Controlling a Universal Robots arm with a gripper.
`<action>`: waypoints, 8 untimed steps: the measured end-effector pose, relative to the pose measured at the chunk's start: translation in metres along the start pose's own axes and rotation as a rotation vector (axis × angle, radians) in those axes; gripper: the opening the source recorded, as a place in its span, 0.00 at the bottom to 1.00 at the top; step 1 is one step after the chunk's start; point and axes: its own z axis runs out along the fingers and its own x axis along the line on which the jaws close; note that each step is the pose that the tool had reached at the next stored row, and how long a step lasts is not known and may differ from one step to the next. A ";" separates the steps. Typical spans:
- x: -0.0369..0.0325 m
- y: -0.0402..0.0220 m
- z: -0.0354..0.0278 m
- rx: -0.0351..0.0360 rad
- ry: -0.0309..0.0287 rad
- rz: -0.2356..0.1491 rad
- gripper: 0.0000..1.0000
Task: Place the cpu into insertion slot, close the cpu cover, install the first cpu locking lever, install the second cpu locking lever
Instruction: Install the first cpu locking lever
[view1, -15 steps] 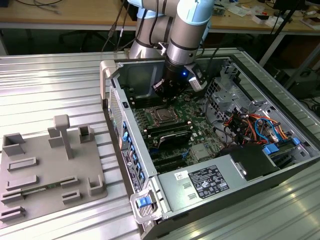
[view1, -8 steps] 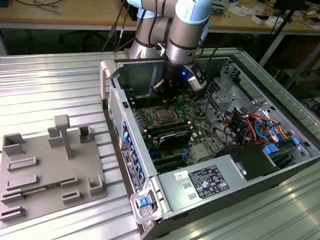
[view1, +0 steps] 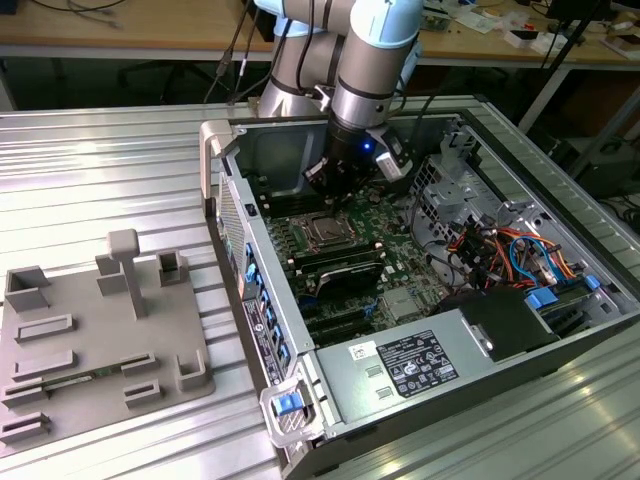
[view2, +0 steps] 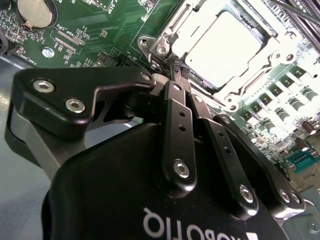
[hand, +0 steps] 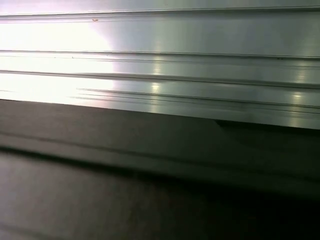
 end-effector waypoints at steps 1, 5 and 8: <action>-0.0001 0.0002 0.0002 -0.0019 -0.0004 0.000 0.11; -0.0005 0.0007 0.0009 -0.0338 -0.0049 -0.003 0.11; -0.0006 0.0009 0.0011 -0.0390 -0.0059 -0.004 0.11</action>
